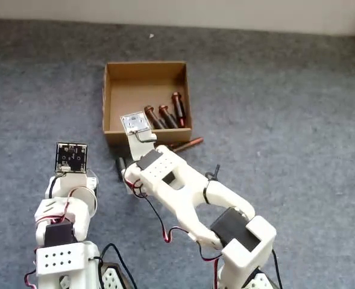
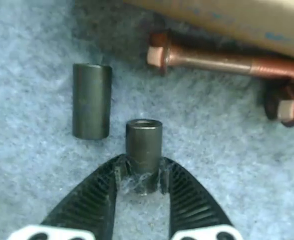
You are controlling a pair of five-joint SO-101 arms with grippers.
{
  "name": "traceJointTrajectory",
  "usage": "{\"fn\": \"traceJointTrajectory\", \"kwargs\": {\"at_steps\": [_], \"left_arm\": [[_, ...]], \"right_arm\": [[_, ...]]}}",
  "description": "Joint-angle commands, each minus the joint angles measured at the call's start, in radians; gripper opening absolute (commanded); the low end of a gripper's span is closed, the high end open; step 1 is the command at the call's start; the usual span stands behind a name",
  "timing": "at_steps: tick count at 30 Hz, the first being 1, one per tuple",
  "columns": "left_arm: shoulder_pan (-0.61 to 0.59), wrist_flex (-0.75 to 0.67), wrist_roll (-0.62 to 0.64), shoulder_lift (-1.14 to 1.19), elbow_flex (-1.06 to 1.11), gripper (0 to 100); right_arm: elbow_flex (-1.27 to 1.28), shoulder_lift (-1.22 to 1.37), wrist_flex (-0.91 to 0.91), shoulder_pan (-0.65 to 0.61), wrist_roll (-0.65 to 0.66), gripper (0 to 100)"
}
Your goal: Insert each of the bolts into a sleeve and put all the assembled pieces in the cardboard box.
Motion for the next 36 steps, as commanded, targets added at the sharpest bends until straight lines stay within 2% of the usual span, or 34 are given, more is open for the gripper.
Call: {"fn": "traceJointTrajectory", "kwargs": {"at_steps": [1,9,18,26,33,36], "left_arm": [[-0.005,-0.006,-0.008,-0.005,-0.024,11],[-0.005,-0.006,-0.008,-0.005,-0.022,11],[0.016,-0.002,-0.008,-0.005,-0.022,11],[0.145,-0.002,-0.011,-0.005,-0.045,12],[0.213,0.005,-0.012,0.005,-0.189,12],[0.275,0.097,-0.012,0.007,-0.289,12]], "right_arm": [[-0.001,-0.105,0.007,-0.008,0.06,0.5],[0.128,-0.501,0.183,0.021,0.064,0.5],[0.409,-0.872,0.203,0.275,0.132,0.5],[0.705,-1.0,-0.036,0.449,0.127,0.5],[0.828,-1.023,-0.211,0.579,0.127,0.5],[0.846,-1.023,-0.257,0.642,0.127,0.5]]}}
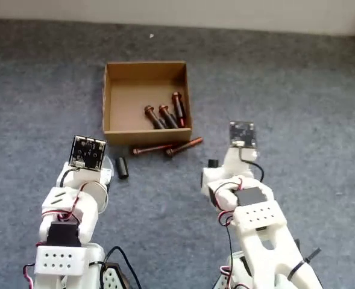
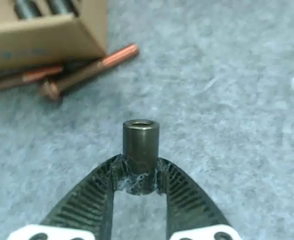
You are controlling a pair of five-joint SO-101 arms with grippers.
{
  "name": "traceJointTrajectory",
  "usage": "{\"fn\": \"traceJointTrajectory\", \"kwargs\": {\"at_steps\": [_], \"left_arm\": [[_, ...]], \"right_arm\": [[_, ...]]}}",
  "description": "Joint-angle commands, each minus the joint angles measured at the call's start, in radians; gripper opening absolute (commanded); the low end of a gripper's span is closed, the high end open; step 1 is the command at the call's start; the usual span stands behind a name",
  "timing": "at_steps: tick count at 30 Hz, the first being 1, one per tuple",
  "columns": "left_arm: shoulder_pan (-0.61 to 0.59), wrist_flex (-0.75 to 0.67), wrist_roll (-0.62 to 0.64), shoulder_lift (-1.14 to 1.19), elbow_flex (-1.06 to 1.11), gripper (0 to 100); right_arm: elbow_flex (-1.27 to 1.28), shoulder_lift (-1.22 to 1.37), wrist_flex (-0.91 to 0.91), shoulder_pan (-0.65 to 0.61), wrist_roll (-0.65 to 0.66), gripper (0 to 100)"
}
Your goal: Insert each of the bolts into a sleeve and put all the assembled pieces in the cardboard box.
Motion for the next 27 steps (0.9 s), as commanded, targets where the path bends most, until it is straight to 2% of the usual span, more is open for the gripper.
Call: {"fn": "traceJointTrajectory", "kwargs": {"at_steps": [1,4,7,10,14,27], "left_arm": [[0.111,0.133,-0.012,0.007,-0.193,12],[0.228,0.249,-0.011,0.025,-0.3,12],[0.318,0.292,-0.006,0.124,-0.395,12],[0.36,0.288,0.012,0.291,-0.475,12],[0.371,0.287,0.115,0.556,-0.595,12],[0.361,0.295,0.755,1.345,-1.017,11]], "right_arm": [[-0.002,-0.028,-0.074,0.085,0.003,0.5],[-0.002,-0.021,-0.102,0.145,0.003,0.5],[-0.002,-0.021,-0.113,0.17,-0.017,0.5],[-0.002,-0.021,-0.113,0.171,-0.074,0.5],[-0.002,-0.021,-0.113,0.171,-0.075,0.5],[-0.001,-0.021,-0.113,0.171,-0.075,0.5]]}}
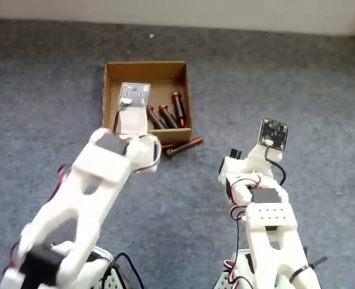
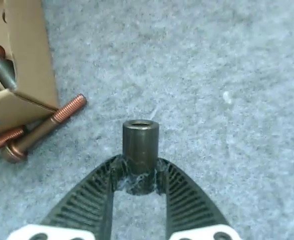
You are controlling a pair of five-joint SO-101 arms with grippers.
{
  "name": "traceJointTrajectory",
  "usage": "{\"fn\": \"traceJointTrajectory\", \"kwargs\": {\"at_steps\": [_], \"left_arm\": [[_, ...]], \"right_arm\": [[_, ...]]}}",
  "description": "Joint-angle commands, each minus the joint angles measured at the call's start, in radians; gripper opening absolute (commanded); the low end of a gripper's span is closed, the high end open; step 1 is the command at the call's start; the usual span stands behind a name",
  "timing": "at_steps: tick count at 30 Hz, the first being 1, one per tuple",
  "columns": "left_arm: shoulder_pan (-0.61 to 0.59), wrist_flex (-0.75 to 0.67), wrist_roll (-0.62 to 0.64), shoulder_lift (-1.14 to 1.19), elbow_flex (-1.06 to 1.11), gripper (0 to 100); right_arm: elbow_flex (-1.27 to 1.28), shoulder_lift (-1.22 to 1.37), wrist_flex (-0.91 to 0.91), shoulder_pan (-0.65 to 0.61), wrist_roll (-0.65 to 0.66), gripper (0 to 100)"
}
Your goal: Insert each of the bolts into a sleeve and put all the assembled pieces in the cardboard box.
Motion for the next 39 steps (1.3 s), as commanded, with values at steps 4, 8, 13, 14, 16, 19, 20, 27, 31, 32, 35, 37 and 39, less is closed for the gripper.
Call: {"fn": "traceJointTrajectory", "kwargs": {"at_steps": [4,8,13,14,16,19,20,27,31,32,35,37,39], "left_arm": [[-0.022,0.009,0.408,0.302,-0.223,12],[-0.048,0.002,0.571,0.371,-0.257,12],[-0.064,0.002,0.683,0.447,-0.298,13],[-0.068,0.002,0.695,0.466,-0.308,14],[-0.074,0.002,0.732,0.506,-0.334,20],[-0.074,0.009,0.772,0.558,-0.383,30],[-0.074,0.009,0.773,0.57,-0.397,32],[-0.151,0.002,0.812,0.633,-0.473,32],[-0.162,0.006,0.812,0.73,-0.538,32],[-0.16,0.009,0.812,0.76,-0.561,32],[-0.165,0.011,0.812,0.831,-0.639,29],[-0.166,0.026,0.812,0.865,-0.68,26],[-0.166,0.064,0.812,0.883,-0.713,22]], "right_arm": [[-0.013,-0.021,-0.024,0.01,-0.009,0.5],[-0.013,-0.021,-0.022,0.008,-0.009,0.5],[-0.013,-0.021,-0.022,0.005,-0.009,0.5],[-0.013,-0.021,-0.022,0.005,-0.009,0.5],[-0.013,-0.021,-0.021,0.005,-0.009,0.5],[-0.013,-0.021,-0.021,0.004,-0.009,0.5],[-0.013,-0.021,-0.021,0.004,-0.009,0.5],[-0.012,-0.021,-0.019,0.004,-0.009,0.5],[-0.012,-0.021,-0.019,0.004,-0.009,0.5],[-0.012,-0.021,-0.019,0.004,-0.009,0.5],[-0.012,-0.021,-0.019,0.004,-0.009,0.5],[-0.008,-0.021,-0.019,0.004,-0.009,0.5],[0.002,-0.021,-0.022,0.004,-0.008,0.5]]}}
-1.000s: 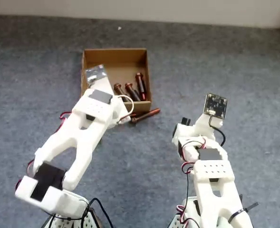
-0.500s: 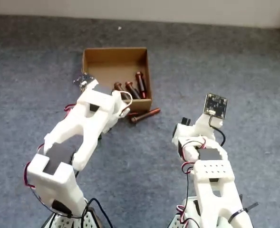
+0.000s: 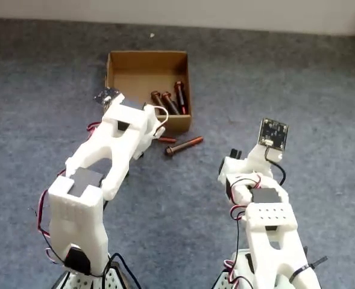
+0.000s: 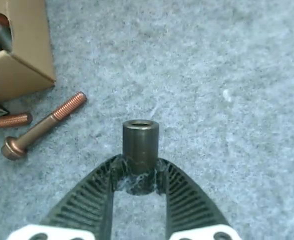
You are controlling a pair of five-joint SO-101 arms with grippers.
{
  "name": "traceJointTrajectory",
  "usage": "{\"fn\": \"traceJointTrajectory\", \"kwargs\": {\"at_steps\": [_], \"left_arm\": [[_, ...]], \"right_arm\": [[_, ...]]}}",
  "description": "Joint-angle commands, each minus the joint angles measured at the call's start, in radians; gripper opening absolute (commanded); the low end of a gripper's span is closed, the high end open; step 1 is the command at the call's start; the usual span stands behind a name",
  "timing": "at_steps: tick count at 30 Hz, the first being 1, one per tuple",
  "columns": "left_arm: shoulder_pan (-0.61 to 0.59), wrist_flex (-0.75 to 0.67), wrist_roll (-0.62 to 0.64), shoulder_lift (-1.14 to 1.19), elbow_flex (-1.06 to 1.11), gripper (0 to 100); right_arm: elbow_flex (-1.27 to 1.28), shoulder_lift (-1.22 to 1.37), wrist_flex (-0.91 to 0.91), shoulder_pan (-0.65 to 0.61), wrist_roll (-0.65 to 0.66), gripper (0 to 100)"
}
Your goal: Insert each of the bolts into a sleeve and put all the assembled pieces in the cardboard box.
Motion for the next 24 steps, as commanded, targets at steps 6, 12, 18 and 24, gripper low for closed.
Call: {"fn": "traceJointTrajectory", "kwargs": {"at_steps": [6,12,18,24], "left_arm": [[-0.03,0.126,0.015,0.041,-0.153,2],[-0.03,0.126,0.015,0.039,-0.147,2],[-0.03,0.256,0.014,0.038,-0.213,0],[-0.03,0.408,-0.051,0.038,-0.331,0]], "right_arm": [[-0.002,-0.021,-0.022,0.004,-0.008,0.5],[-0.002,-0.021,-0.022,0.004,-0.008,0.5],[-0.001,-0.028,-0.022,0.004,-0.008,0.5],[0.001,-0.03,-0.022,0.004,-0.008,0.5]]}}
